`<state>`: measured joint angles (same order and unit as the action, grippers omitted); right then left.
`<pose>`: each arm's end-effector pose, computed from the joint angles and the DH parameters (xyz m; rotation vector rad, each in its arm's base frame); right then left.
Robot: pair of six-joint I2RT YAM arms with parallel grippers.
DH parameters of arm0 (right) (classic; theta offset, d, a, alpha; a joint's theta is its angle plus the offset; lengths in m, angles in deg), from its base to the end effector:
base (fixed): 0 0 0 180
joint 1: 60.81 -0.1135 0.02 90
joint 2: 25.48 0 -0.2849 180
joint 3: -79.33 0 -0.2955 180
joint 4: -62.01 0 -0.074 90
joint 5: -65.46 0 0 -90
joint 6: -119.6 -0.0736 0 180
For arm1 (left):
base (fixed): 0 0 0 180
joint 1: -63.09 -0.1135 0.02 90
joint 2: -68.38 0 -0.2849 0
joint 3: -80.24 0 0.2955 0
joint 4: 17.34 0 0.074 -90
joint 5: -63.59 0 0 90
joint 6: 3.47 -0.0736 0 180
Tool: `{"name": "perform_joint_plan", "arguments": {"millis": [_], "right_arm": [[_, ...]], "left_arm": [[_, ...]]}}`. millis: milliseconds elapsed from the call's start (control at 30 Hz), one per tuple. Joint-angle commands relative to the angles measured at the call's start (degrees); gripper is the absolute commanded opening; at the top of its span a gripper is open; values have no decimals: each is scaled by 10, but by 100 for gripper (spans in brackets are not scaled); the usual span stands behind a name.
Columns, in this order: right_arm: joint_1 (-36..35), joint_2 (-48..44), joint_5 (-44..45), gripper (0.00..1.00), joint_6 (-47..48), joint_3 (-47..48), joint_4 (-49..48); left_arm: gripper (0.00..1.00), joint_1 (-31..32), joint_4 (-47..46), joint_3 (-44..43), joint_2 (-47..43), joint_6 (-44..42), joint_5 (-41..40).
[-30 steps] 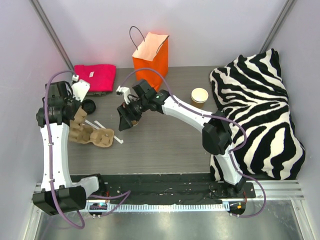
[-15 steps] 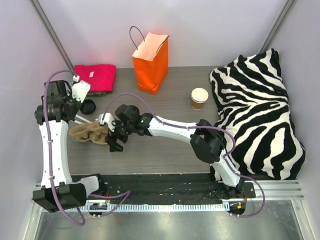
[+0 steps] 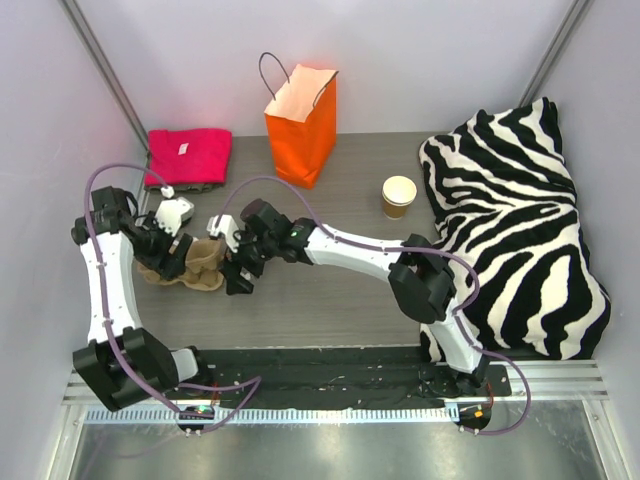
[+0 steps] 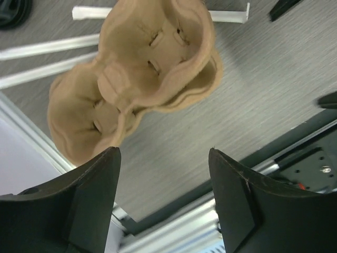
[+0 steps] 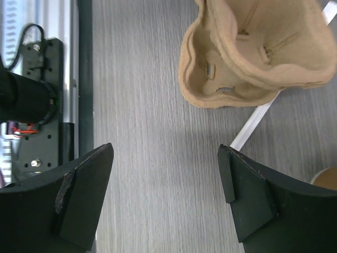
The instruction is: Pack the takeout coffee
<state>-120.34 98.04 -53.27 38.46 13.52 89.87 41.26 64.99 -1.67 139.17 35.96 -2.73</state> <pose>0.2633 0.5172 0.2194 -1.5411 1.7454 1.0254 0.2540 0.0699 0.3057 0.7414 2.5261 -0.1880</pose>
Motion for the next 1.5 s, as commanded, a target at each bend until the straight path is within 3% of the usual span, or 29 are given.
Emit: {"name": "perform_joint_plan", "arguments": {"millis": [0,167,300,567,867,1000,1300,1467], "right_arm": [[10,-71,-33,88,-13,4,0],[25,-79,-44,88,-25,4,12],[28,-83,-45,88,-19,-3,21],[28,-71,-39,88,-13,4,21],[28,-41,-19,88,-8,24,6],[27,-31,-9,88,-13,33,-8],[4,6,24,88,14,58,-39],[-34,51,96,91,55,95,-65]], "left_arm": [[72,-16,-75,37,17,-116,58],[70,-20,-148,65,34,-196,47],[69,-21,-160,45,89,-228,21],[59,-22,-201,77,110,-284,-9],[16,-23,-180,73,98,-276,-3],[0,-26,-172,43,95,-221,-3],[0,-52,-158,-88,115,-99,2],[0,-59,-174,-129,135,-11,-24]]}}
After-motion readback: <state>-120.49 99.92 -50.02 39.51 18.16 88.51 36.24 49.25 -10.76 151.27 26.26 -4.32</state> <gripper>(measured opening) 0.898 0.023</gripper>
